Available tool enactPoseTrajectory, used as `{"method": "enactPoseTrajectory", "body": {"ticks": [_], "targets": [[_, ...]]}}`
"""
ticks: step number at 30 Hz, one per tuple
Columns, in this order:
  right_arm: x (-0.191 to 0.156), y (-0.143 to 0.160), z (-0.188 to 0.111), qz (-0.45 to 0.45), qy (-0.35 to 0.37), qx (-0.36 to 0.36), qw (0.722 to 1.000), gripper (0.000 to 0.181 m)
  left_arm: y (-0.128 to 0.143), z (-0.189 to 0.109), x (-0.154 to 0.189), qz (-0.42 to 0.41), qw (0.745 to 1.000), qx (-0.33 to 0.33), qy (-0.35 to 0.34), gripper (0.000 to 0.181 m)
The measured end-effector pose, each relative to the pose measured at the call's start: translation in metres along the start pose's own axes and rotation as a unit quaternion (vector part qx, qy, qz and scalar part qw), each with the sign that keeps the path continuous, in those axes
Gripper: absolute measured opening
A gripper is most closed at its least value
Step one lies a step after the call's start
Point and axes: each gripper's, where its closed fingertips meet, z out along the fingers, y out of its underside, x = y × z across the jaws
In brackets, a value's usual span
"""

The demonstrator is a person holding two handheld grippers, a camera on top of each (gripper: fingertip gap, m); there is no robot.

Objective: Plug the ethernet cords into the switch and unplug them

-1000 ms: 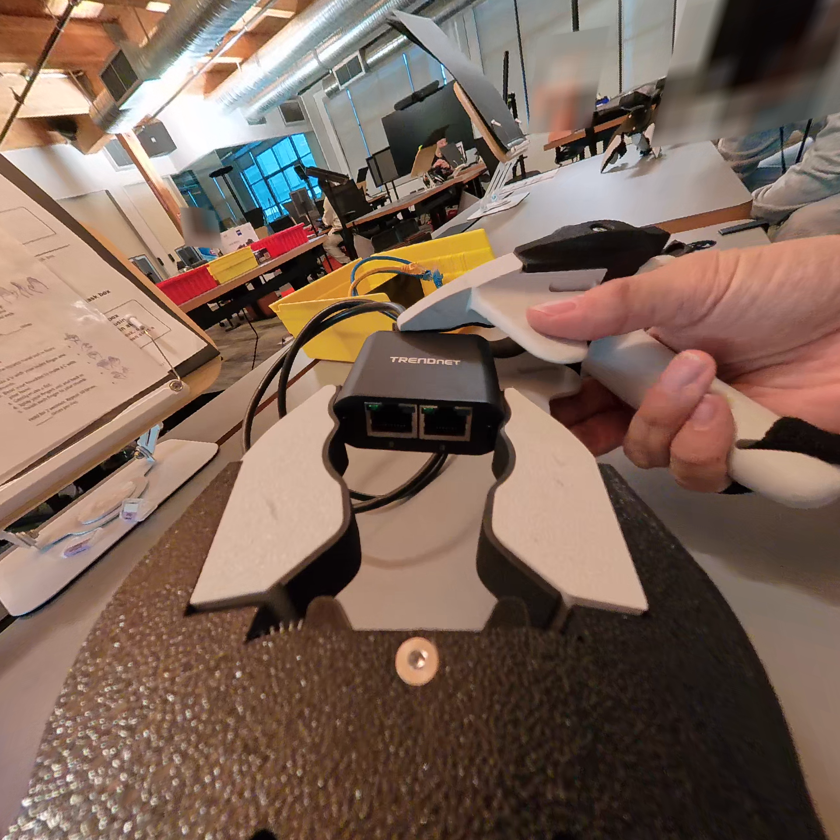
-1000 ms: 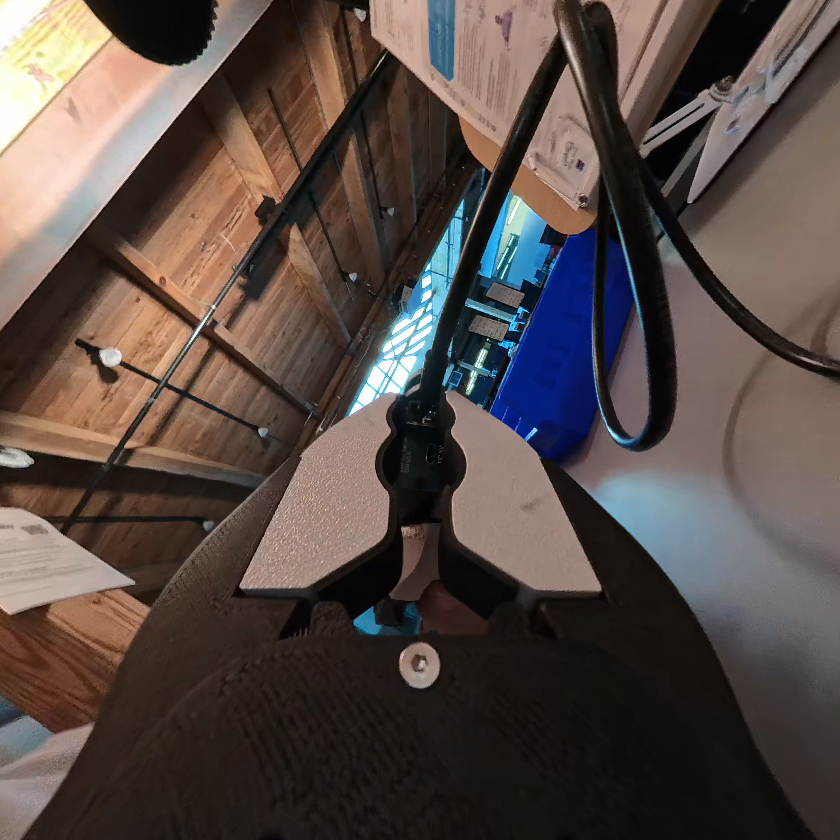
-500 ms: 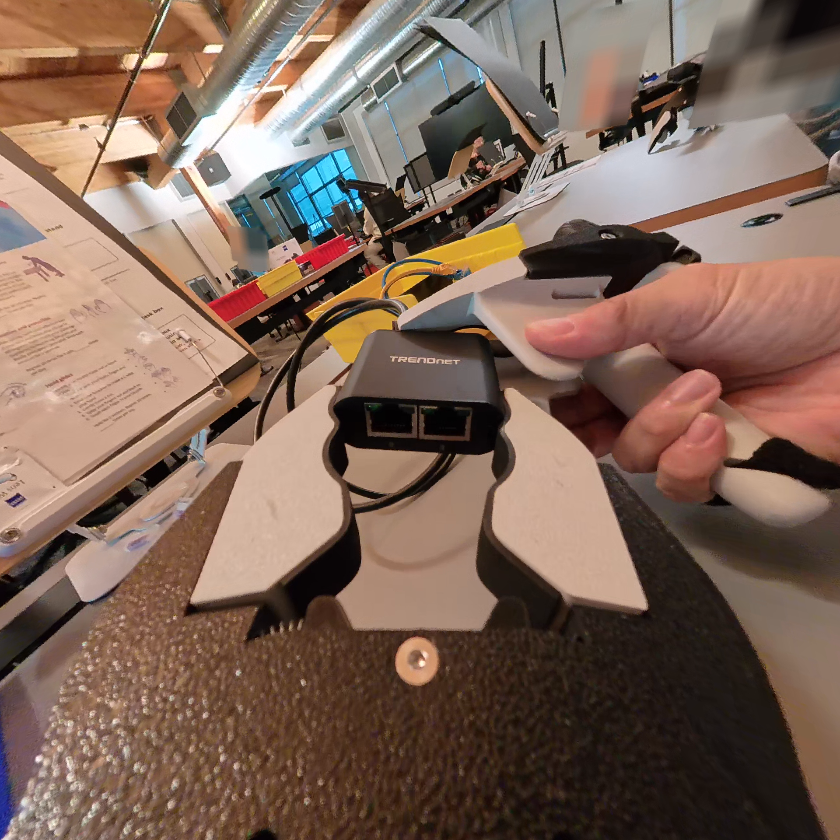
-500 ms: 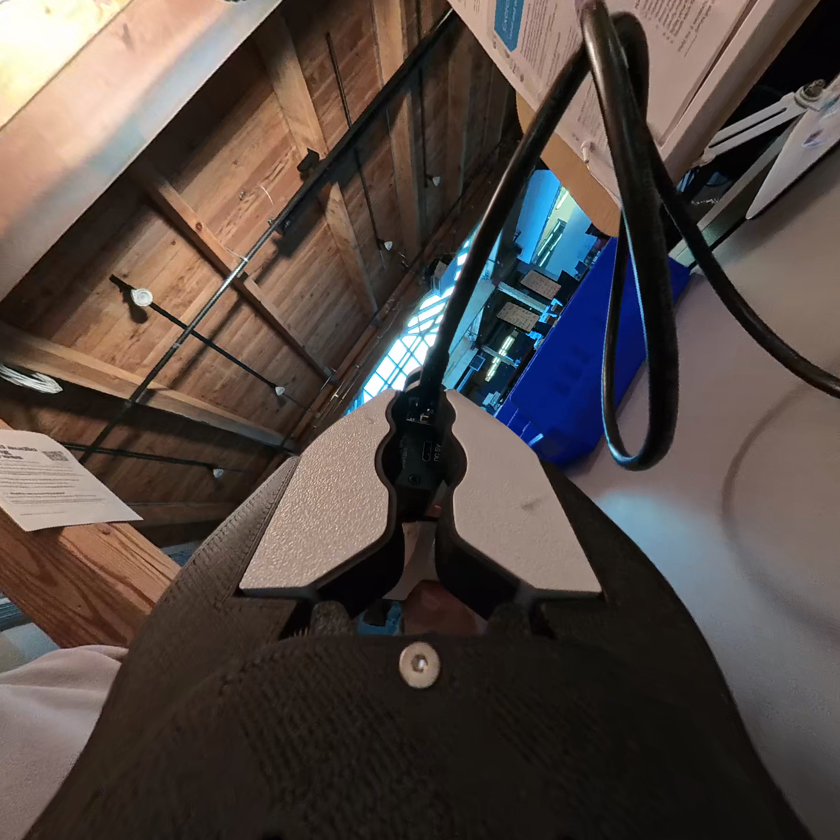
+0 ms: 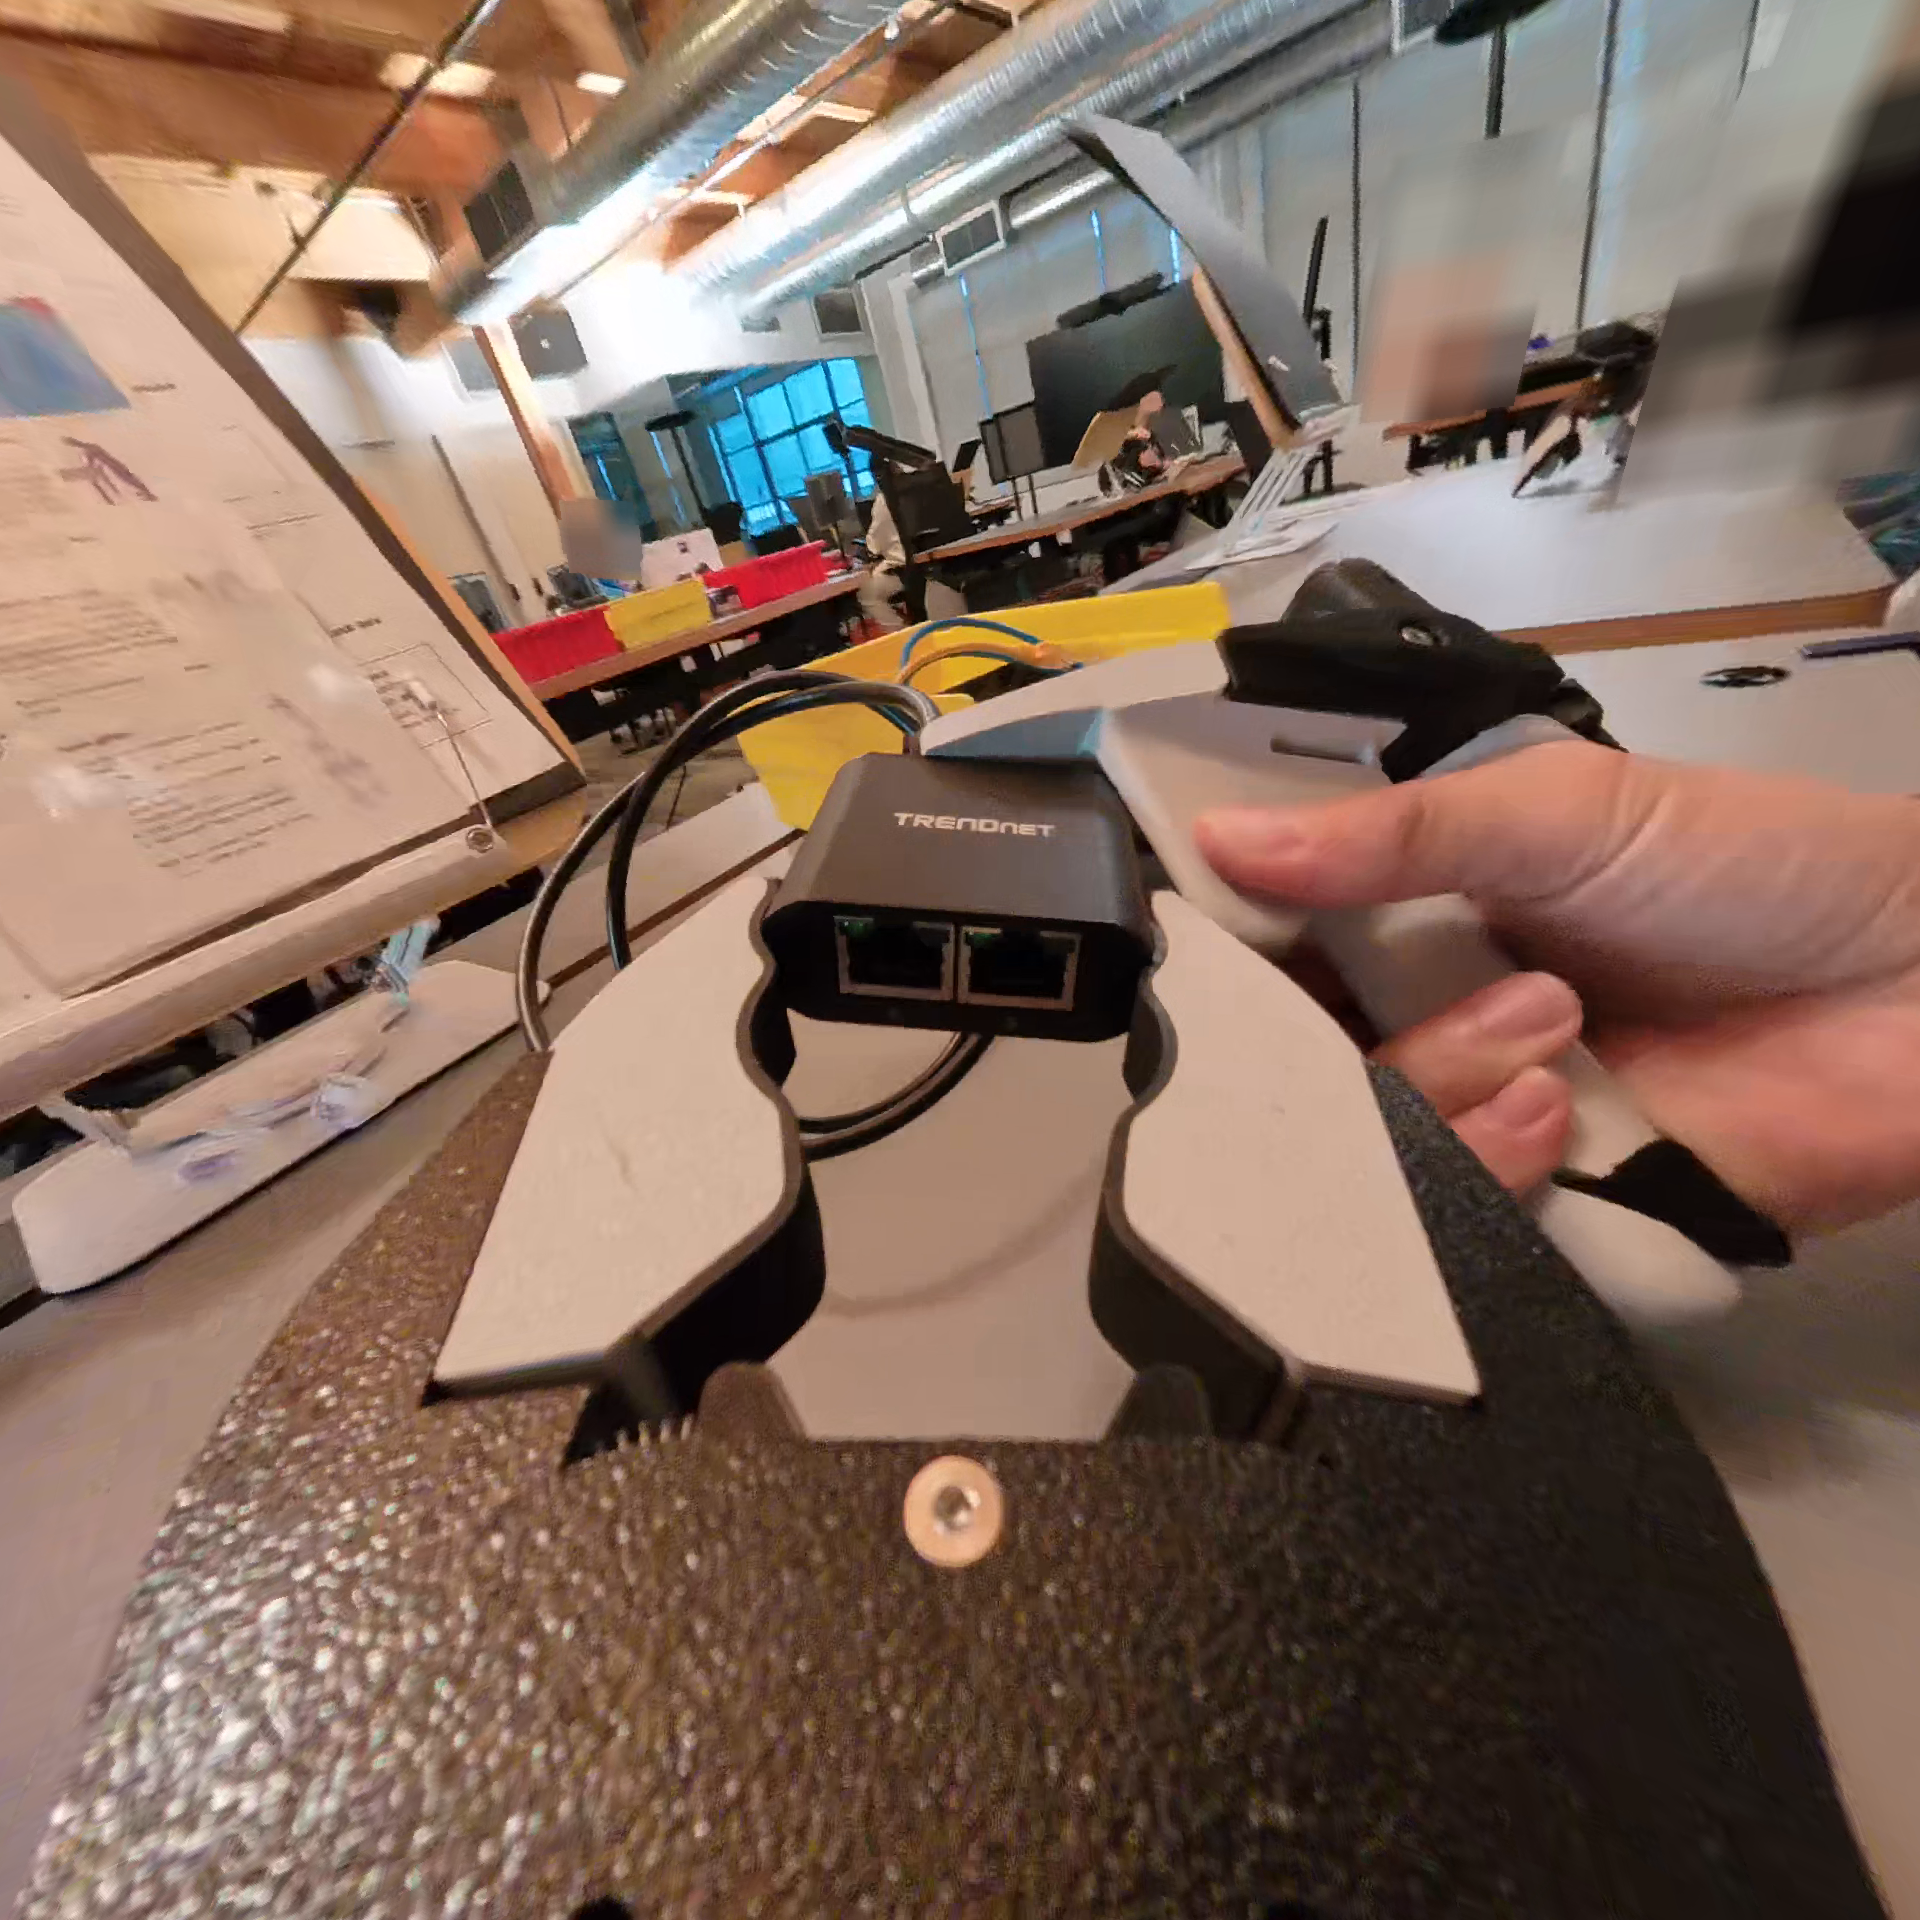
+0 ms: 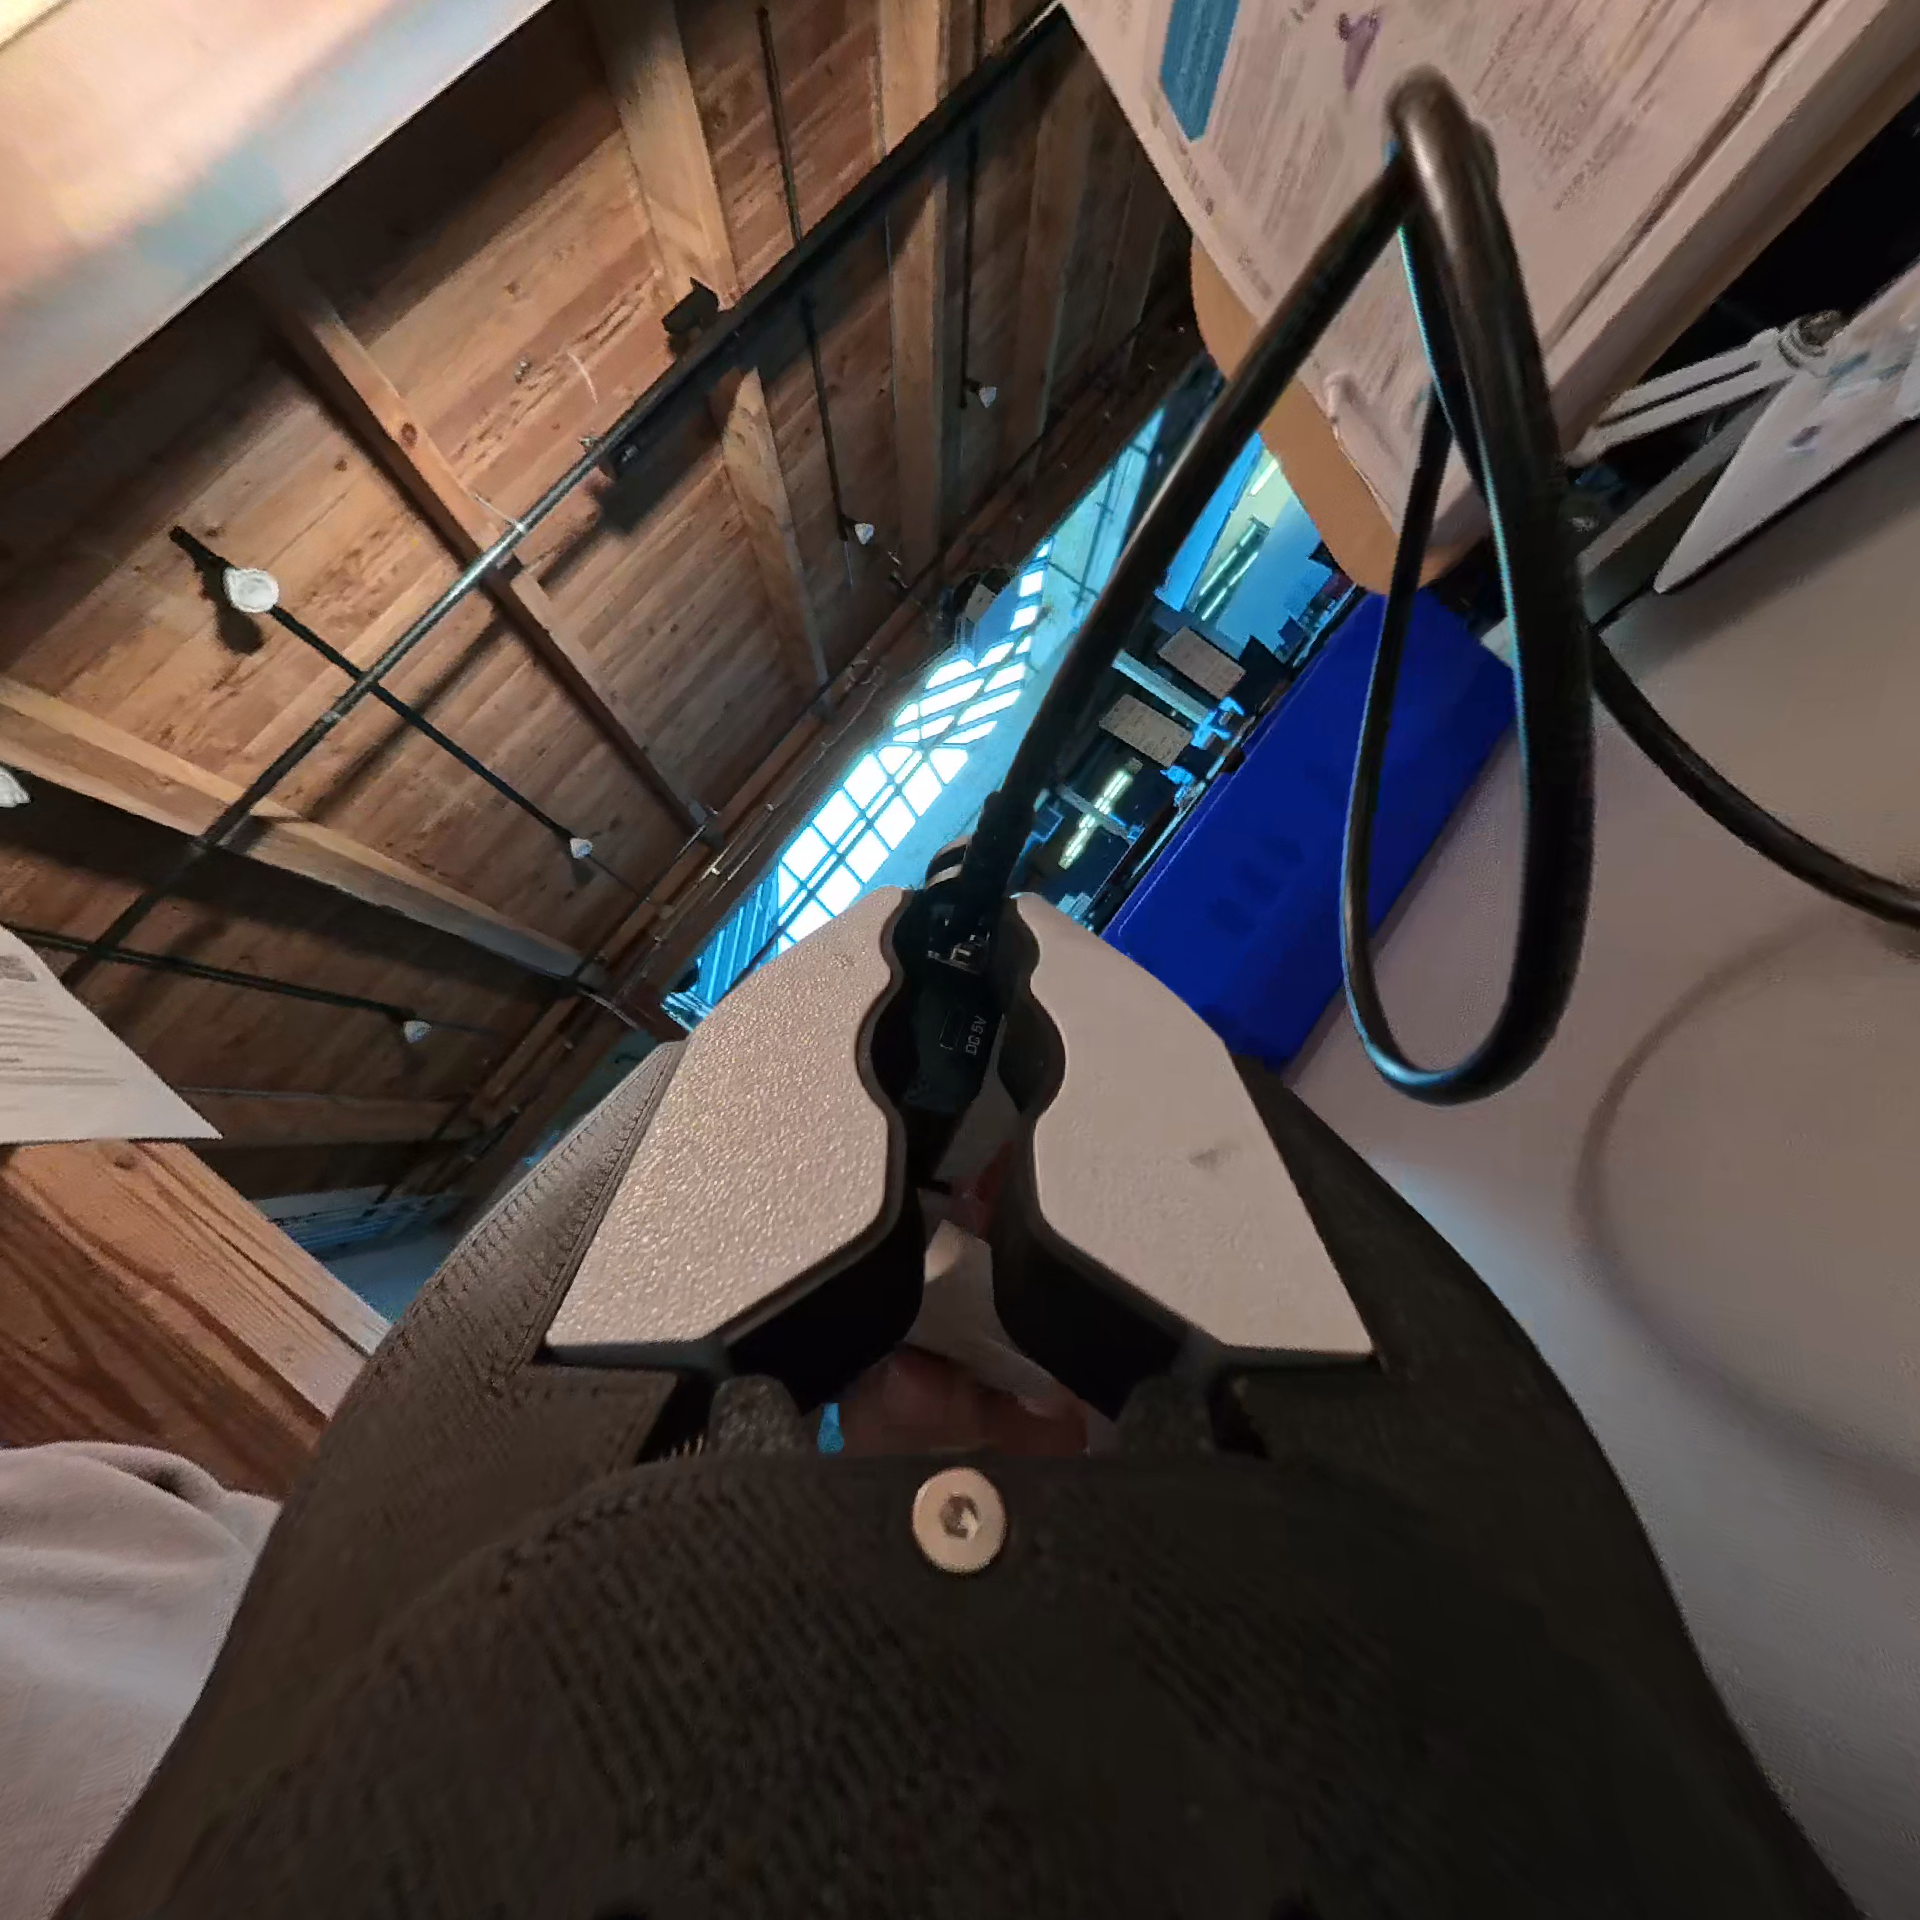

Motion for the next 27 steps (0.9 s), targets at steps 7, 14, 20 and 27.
{"method": "enactPoseTrajectory", "body": {"ticks": [7,14,20,27], "targets": [[0.0003,0.0022,-0.0022,0.014,-0.018,-0.005,1.000,0.013,0.0040,-0.0012,-0.0007,0.104,0.994,-0.013,-0.024,0.061],[0.0051,0.0018,-0.0045,0.018,-0.015,-0.003,1.000,0.013,0.0079,0.0018,0.0009,0.087,0.996,-0.017,-0.027,0.062],[0.0007,0.0013,-0.0071,0.102,-0.036,0.019,0.994,0.013,0.0052,-0.0001,0.0024,0.140,0.990,-0.020,-0.026,0.062],[0.0005,0.0007,-0.0050,0.100,-0.031,0.036,0.994,0.013,0.0039,0.0005,0.0015,0.131,0.991,-0.018,-0.029,0.061]]}}
